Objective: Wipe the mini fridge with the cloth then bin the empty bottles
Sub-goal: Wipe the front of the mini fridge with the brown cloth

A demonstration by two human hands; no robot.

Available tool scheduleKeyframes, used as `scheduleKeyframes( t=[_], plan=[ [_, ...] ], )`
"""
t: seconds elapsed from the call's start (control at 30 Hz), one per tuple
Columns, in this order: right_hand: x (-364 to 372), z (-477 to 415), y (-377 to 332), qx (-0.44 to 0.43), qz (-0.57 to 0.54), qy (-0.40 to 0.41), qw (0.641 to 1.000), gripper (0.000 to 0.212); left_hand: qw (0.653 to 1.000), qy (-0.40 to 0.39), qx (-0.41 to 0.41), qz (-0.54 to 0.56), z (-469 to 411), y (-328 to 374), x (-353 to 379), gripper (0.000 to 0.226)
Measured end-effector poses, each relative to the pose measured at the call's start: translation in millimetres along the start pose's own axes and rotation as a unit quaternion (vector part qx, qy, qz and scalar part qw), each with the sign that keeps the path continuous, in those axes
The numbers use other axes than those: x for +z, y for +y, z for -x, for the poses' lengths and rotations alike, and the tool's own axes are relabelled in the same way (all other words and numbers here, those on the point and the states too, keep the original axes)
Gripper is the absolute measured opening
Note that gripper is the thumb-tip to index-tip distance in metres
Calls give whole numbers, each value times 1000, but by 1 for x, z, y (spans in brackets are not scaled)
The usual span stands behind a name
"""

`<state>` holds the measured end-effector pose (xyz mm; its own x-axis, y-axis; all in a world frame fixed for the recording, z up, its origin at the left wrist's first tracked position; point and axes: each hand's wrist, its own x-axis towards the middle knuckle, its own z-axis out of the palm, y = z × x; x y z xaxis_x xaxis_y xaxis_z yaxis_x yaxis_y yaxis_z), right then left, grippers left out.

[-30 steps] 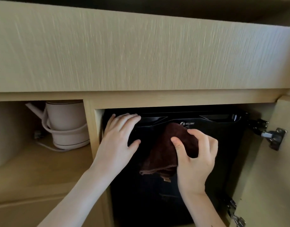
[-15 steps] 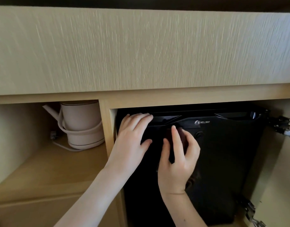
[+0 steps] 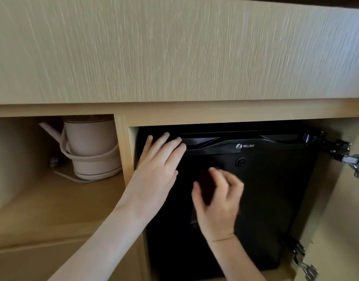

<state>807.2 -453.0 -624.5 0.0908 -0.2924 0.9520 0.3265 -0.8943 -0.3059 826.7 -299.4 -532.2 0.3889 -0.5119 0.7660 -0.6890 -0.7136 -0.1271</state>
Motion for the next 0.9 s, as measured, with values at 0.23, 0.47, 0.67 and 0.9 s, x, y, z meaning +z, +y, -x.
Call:
scheduleKeyframes(
  t=[0.23,0.47,0.67,0.9],
  plan=[
    [11,-5,-3,47,-27,41,998,55,960,46,93,-261,27,-31,-6,62],
    [6,9,6,-5,-28,-6,1000,46,962,56,76,-256,28,-32,0,67],
    [23,-18,-17,81,-58,86,991,50,963,68,76,-249,29,-35,0,67],
    [3,24,8,-51,-31,-58,997,47,960,59,84,-259,28,-36,0,71]
  ],
)
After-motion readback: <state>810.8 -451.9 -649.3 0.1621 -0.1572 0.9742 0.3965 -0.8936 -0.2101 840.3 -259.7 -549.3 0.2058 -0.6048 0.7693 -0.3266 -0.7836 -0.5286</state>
